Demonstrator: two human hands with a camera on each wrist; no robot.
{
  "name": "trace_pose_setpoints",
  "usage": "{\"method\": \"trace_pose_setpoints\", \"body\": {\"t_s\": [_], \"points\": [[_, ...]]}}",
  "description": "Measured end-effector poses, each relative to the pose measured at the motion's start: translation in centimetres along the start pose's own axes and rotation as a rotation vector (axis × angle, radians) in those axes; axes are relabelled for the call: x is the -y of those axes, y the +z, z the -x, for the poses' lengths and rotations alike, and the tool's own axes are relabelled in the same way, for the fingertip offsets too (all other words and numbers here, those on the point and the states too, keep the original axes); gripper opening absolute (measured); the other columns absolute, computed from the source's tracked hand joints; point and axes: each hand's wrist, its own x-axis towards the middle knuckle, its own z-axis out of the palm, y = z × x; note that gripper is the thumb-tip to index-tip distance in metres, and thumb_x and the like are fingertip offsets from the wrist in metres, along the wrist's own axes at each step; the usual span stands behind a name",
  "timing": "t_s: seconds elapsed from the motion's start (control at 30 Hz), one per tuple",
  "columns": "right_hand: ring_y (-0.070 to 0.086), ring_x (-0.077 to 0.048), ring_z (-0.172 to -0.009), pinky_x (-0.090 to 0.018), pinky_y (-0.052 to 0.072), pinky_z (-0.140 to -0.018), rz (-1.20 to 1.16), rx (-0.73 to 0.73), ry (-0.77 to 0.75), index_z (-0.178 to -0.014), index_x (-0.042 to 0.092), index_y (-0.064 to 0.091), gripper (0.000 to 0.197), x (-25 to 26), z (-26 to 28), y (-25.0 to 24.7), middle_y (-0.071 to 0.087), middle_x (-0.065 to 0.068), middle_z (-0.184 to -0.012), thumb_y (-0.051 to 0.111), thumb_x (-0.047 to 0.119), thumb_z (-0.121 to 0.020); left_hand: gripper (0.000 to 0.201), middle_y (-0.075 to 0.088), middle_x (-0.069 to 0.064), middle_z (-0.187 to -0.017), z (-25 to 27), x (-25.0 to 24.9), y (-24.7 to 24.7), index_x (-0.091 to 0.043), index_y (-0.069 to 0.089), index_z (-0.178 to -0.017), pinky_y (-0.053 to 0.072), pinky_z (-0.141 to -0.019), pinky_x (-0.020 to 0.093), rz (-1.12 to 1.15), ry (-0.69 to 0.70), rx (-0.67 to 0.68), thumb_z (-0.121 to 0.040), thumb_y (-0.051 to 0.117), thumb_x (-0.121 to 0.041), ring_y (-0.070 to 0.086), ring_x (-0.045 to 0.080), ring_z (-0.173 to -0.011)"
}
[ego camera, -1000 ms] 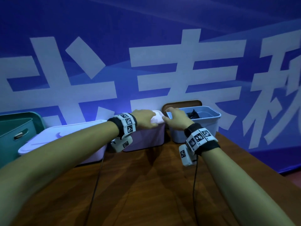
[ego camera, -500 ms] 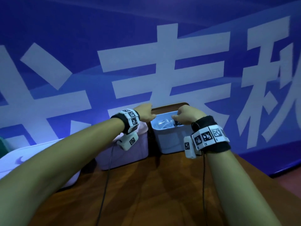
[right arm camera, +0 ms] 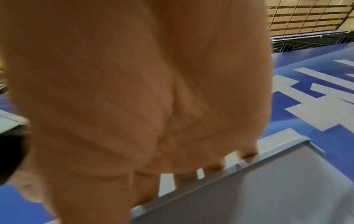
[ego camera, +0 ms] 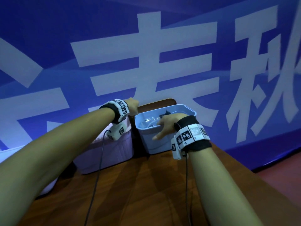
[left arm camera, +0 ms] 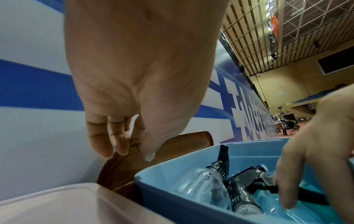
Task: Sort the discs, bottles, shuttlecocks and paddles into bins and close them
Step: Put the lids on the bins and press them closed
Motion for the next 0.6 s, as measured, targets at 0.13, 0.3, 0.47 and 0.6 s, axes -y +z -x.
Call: {"method": "trace_pose_setpoints", "body": {"t_s": [0.13,0.3,0.47,0.6], "points": [[0.064,-0.016,-0.082,-0.032,0.053,-0.072,-0.054,-0.073,-0.016,-0.102,0.027,0.078,0.026,-0.7,-0.1,-0.3,0.072,0.003,-0.091,0.077,0.044,-0.081,0.019,0.063,0.013,-0.076,0.7,-0.8,-0.2,-0.006,0.056,-0.070,0.047,-0.059,0.031,0.014,0.005,0.036,-0.088,0.061,-0.007,0.061,0.028,-0.067],[0.061,-0.012,-0.083,-0.031,0.052,-0.076,-0.044,-0.016,-0.061,-0.101,0.029,0.077,0.027,-1.1,0.7,-0.7,0.072,0.005,-0.097,0.076,0.048,-0.081,0.009,0.066,0.019,-0.102,2.0,-0.9,-1.3,-0.003,0.061,-0.095,0.050,-0.069,0.040,0.042,-0.026,-0.183,-0.095,0.058,-0.011,0.065,0.037,-0.090],[0.064,-0.014,-0.102,-0.035,0.054,-0.091,-0.152,-0.096,-0.087,-0.117,0.032,0.067,0.056,-1.8,0.8,-0.9,0.068,0.012,-0.113,0.080,0.058,-0.070,0.014,0.068,0.017,-0.106,4.6,-1.6,-4.7,-0.010,0.059,-0.109,0.036,-0.067,0.037,-0.049,0.069,-0.528,-0.101,0.053,-0.021,0.063,0.038,-0.093],[0.060,-0.024,-0.115,-0.036,0.048,-0.094,-0.340,-0.322,-0.033,-0.131,0.020,0.059,0.067,-4.9,1.3,-2.5,0.060,-0.002,-0.128,0.063,0.066,-0.083,0.010,0.069,0.012,-0.093,8.0,-2.1,-8.8,-0.016,0.056,-0.103,0.037,-0.060,0.039,-0.152,0.094,-0.756,-0.095,0.058,-0.012,0.065,0.040,-0.082]]}}
